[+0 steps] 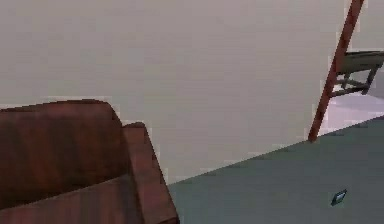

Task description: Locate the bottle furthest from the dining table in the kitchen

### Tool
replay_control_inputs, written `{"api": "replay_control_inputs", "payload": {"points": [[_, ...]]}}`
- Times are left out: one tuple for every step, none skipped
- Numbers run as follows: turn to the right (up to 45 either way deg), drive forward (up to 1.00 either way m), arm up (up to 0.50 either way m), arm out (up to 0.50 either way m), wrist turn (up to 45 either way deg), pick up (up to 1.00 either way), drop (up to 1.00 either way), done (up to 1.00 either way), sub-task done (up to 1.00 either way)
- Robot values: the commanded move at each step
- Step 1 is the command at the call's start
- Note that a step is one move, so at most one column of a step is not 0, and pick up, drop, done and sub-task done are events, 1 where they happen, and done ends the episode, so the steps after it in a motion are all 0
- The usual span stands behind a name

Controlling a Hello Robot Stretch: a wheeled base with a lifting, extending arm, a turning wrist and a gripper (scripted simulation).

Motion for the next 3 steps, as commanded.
{"api": "replay_control_inputs", "payload": {"points": [[0.0,0.15,0.0,0.0,0.0,0.0,0.0,0.0,0.0],[39.0,0.0,0.0,0.0,0.0,0.0,0.0,0.0,0.0],[0.0,1.0,0.0,0.0,0.0,0.0,0.0,0.0,0.0]]}}
